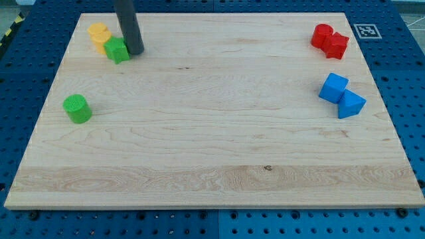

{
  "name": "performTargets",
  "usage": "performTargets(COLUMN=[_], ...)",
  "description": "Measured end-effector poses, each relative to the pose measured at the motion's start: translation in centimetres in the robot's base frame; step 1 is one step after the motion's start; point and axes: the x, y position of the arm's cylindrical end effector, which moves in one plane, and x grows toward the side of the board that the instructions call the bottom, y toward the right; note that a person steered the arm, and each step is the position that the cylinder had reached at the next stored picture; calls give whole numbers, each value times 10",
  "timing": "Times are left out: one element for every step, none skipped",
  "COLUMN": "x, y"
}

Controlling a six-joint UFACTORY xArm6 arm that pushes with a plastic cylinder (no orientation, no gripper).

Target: Slide the green circle close to the green star

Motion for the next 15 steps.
performTargets(x=[88, 177, 242, 272, 267, 226, 199, 199, 182, 164, 159, 152, 139, 125, 110], y=[14, 1, -23, -54, -85, -91, -93, -100, -99, -99, -99, -99, -99, -97, -96])
